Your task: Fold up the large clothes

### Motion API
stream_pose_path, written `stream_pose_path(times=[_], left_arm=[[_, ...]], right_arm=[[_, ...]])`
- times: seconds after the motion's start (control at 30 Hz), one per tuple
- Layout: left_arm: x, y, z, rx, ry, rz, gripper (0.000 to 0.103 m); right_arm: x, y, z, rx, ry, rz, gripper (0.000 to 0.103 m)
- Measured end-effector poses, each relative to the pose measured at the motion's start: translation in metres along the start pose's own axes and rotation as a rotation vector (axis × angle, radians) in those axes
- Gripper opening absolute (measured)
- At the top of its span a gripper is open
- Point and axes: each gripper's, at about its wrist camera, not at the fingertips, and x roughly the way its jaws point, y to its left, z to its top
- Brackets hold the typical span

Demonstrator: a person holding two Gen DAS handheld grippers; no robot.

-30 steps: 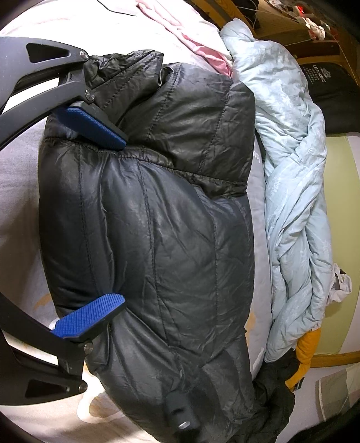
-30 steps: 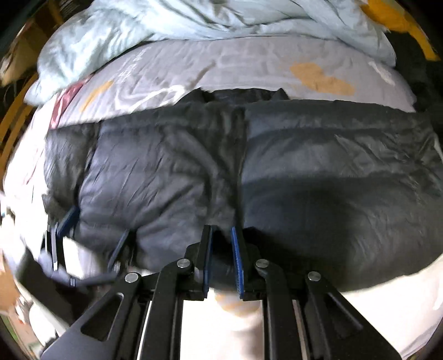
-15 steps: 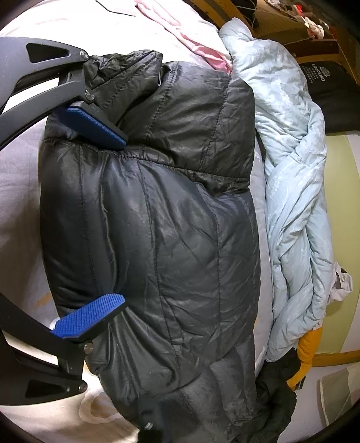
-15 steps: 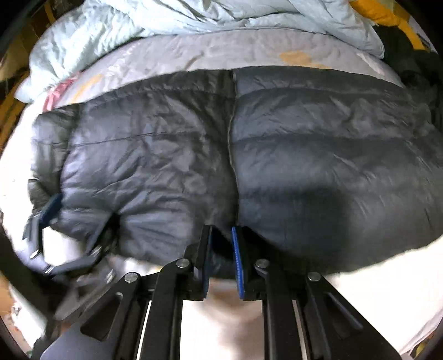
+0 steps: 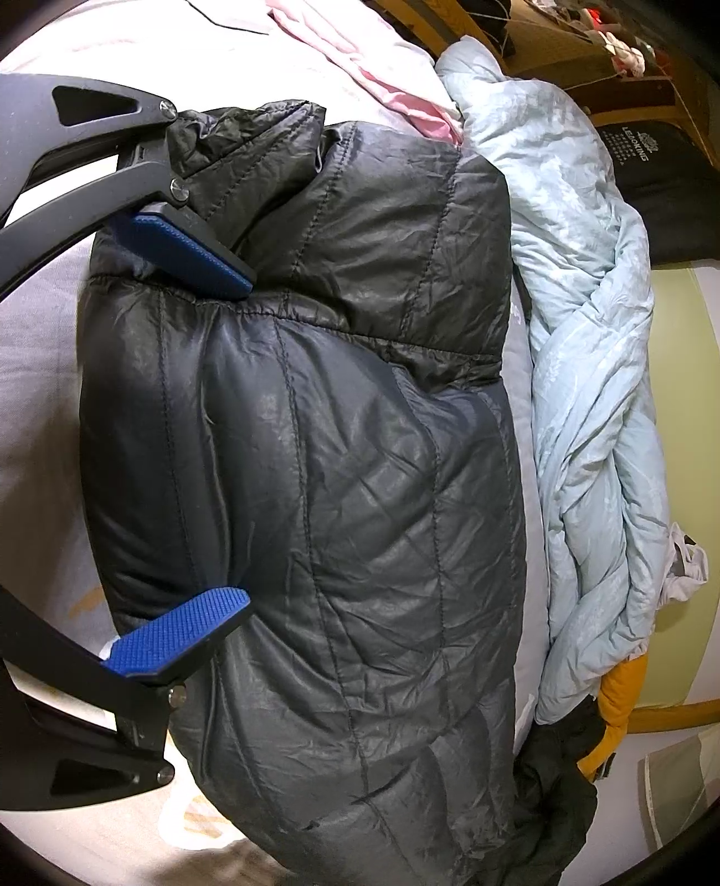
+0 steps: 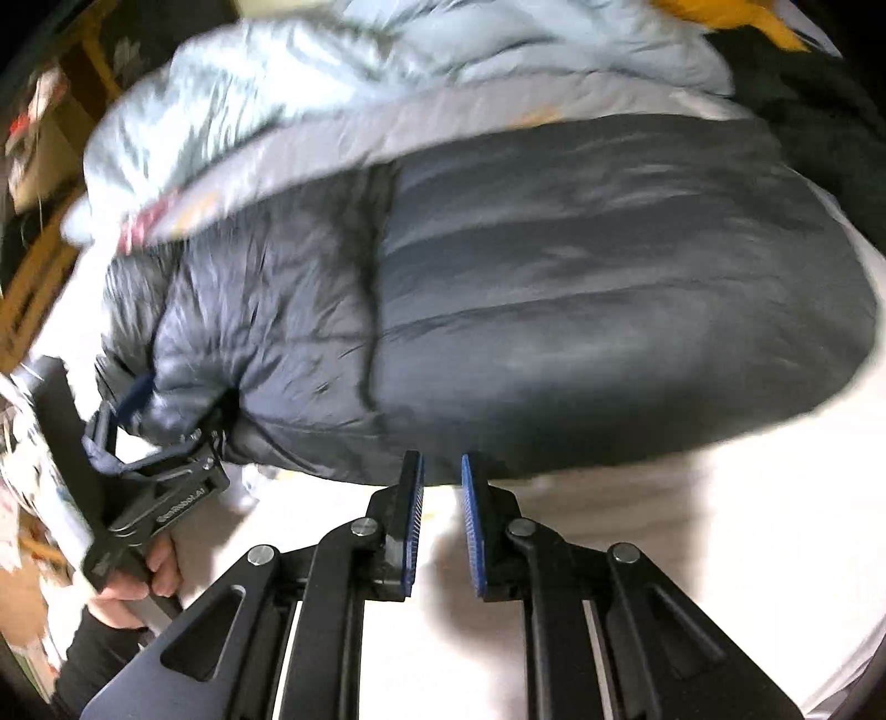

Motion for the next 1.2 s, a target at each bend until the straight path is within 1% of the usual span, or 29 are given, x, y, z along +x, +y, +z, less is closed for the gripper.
stream_pose_path(times=[0.03, 0.1, 0.13, 0.17, 0.2, 0.23, 0.27, 0.3, 0.37, 0.4, 0.43, 0.47, 0.5, 0.57, 0.6, 0.63, 0.7, 0.77, 0.83, 0.93, 1.13, 1.17, 1.2], left_arm=[[0.0, 0.0, 0.0, 0.0, 0.0, 0.0, 0.103], [0.0, 0.0, 0.0, 0.0, 0.0, 0.0, 0.103], [0.0, 0.0, 0.0, 0.0, 0.0, 0.0, 0.103], [0.0, 0.0, 0.0, 0.0, 0.001, 0.0, 0.103], [0.0, 0.0, 0.0, 0.0, 0.001, 0.0, 0.103], [0.0, 0.0, 0.0, 0.0, 0.001, 0.001, 0.103], [0.0, 0.0, 0.0, 0.0, 0.001, 0.0, 0.103], [0.0, 0.0, 0.0, 0.0, 0.001, 0.0, 0.103], [0.0, 0.0, 0.0, 0.0, 0.001, 0.0, 0.103], [0.0, 0.0, 0.0, -0.001, 0.001, 0.0, 0.103], [-0.001, 0.0, 0.0, -0.001, 0.002, 0.0, 0.103], [-0.001, 0.0, 0.0, 0.0, 0.002, 0.001, 0.103], [-0.001, 0.0, 0.0, 0.0, 0.002, 0.001, 0.103], [-0.001, 0.0, 0.0, 0.0, 0.002, 0.001, 0.103], [-0.001, 0.0, 0.0, -0.001, 0.002, 0.0, 0.103], [-0.001, 0.0, 0.0, -0.001, 0.002, 0.0, 0.103], [-0.001, -0.001, 0.0, -0.002, 0.003, 0.0, 0.103], [-0.001, -0.001, 0.0, -0.002, 0.003, 0.0, 0.103], [-0.002, -0.001, 0.0, -0.002, 0.003, 0.0, 0.103], [-0.001, -0.001, 0.0, -0.004, 0.004, 0.0, 0.103], [-0.001, -0.001, 0.001, -0.004, 0.005, 0.0, 0.103], [-0.001, -0.001, 0.001, -0.004, 0.005, 0.0, 0.103], [-0.001, -0.001, 0.001, -0.004, 0.004, -0.001, 0.103]], right_arm=[[-0.01, -0.015, -0.002, 0.036, -0.023, 0.011, 0.017], [-0.019, -0.036, -0.003, 0.106, -0.058, 0.011, 0.026], [-0.022, -0.045, -0.003, 0.142, -0.079, 0.011, 0.039], [-0.029, -0.061, -0.005, 0.191, -0.113, 0.016, 0.059], [-0.033, -0.072, -0.005, 0.227, -0.143, 0.017, 0.068], [-0.032, -0.08, -0.003, 0.25, -0.167, 0.015, 0.08], [-0.037, -0.093, -0.005, 0.29, -0.209, 0.006, 0.086], [-0.033, -0.099, -0.002, 0.313, -0.217, 0.016, 0.088], [-0.02, -0.115, 0.0, 0.387, -0.184, 0.078, 0.088], [-0.013, -0.125, 0.001, 0.449, -0.161, 0.109, 0.088], [-0.01, -0.133, -0.001, 0.497, -0.162, 0.127, 0.088], [-0.008, -0.139, -0.003, 0.538, -0.179, 0.132, 0.088], [-0.007, -0.144, -0.002, 0.558, -0.215, 0.112, 0.088], [-0.005, -0.15, 0.0, 0.556, -0.292, 0.045, 0.089], [-0.001, -0.155, 0.004, 0.555, -0.324, 0.035, 0.089], [0.002, -0.16, 0.006, 0.558, -0.326, 0.049, 0.089], [0.014, -0.17, 0.013, 0.595, -0.317, 0.128, 0.089], [0.02, -0.177, 0.017, 0.618, -0.333, 0.177, 0.091], [0.023, -0.175, 0.021, 0.618, -0.36, 0.181, 0.091], [0.029, -0.167, 0.029, 0.608, -0.377, 0.18, 0.091], [0.027, -0.163, 0.035, 0.621, -0.402, 0.226, 0.091], [0.026, -0.163, 0.035, 0.617, -0.401, 0.221, 0.089], [0.026, -0.162, 0.036, 0.606, -0.392, 0.199, 0.083]])
